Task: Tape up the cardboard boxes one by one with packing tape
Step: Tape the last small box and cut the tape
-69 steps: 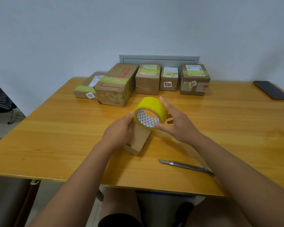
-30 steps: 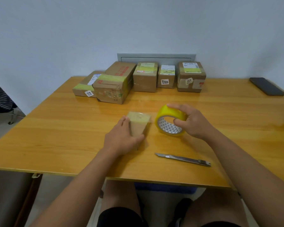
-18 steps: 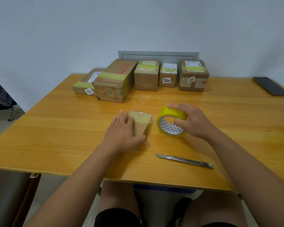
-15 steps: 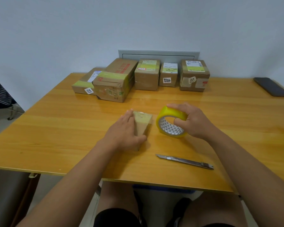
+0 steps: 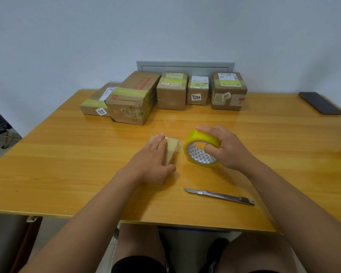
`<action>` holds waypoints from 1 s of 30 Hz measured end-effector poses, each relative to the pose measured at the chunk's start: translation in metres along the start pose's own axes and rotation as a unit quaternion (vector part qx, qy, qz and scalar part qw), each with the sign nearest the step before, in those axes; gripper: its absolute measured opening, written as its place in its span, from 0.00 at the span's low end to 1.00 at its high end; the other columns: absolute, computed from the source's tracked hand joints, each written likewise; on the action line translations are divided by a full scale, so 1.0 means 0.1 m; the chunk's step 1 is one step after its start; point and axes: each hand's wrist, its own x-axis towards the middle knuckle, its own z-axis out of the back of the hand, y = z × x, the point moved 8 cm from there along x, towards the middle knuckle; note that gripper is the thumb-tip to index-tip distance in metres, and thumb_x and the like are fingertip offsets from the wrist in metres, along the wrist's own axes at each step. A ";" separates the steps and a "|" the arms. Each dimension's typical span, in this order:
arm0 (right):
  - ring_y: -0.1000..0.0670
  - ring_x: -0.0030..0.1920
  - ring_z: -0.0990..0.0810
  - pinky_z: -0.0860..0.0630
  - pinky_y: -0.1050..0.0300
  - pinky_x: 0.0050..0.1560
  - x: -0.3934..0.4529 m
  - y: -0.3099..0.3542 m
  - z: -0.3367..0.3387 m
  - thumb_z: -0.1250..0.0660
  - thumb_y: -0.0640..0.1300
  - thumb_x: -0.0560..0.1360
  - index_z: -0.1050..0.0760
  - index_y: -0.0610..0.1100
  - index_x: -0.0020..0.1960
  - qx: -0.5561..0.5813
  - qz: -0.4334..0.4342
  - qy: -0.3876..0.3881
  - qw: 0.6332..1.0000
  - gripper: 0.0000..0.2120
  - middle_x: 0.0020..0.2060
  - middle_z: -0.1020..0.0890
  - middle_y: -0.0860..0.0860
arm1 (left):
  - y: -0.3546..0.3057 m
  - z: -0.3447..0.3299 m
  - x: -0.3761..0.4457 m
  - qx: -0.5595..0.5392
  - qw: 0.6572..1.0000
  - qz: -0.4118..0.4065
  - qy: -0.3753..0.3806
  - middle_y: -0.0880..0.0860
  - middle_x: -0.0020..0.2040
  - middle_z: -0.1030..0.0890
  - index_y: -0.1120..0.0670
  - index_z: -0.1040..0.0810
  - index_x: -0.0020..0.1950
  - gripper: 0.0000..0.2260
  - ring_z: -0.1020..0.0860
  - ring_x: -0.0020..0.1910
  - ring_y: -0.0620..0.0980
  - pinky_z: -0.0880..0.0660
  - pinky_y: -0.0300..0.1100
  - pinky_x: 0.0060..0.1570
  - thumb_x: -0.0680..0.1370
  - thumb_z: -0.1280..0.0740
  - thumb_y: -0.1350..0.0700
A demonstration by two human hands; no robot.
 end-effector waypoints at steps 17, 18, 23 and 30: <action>0.53 0.41 0.29 0.30 0.60 0.41 -0.02 -0.02 -0.02 0.34 0.39 0.76 0.33 0.58 0.72 -0.003 0.012 -0.010 1.000 0.28 0.45 0.30 0.51 | -0.01 -0.10 0.07 0.045 0.998 -0.037 0.026 0.49 0.79 0.66 0.44 0.64 0.79 0.35 0.66 0.78 0.48 0.62 0.48 0.77 0.80 0.44 0.42; 0.53 0.41 0.29 0.30 0.60 0.41 -0.01 -0.02 -0.02 0.34 0.39 0.76 0.33 0.58 0.72 -0.006 0.012 -0.010 1.000 0.28 0.45 0.31 0.51 | -0.02 -0.10 0.06 0.044 0.998 -0.039 0.029 0.48 0.79 0.66 0.41 0.64 0.79 0.35 0.66 0.78 0.48 0.62 0.48 0.77 0.80 0.45 0.42; 0.53 0.42 0.29 0.30 0.59 0.42 -0.02 -0.04 -0.03 0.34 0.39 0.76 0.33 0.58 0.73 -0.003 0.009 -0.011 1.000 0.28 0.45 0.31 0.51 | -0.03 -0.09 0.05 0.043 0.998 -0.046 0.022 0.46 0.79 0.65 0.40 0.62 0.79 0.33 0.67 0.77 0.48 0.64 0.48 0.76 0.80 0.45 0.43; 0.49 0.42 0.28 0.27 0.54 0.44 -0.03 -0.04 -0.03 0.35 0.41 0.77 0.42 0.66 0.74 -0.027 -0.001 0.027 0.999 0.33 0.46 0.31 0.49 | -0.05 -0.01 0.04 -0.033 0.998 -0.047 -0.011 0.44 0.80 0.58 0.41 0.55 0.80 0.31 0.60 0.79 0.47 0.60 0.46 0.77 0.81 0.43 0.48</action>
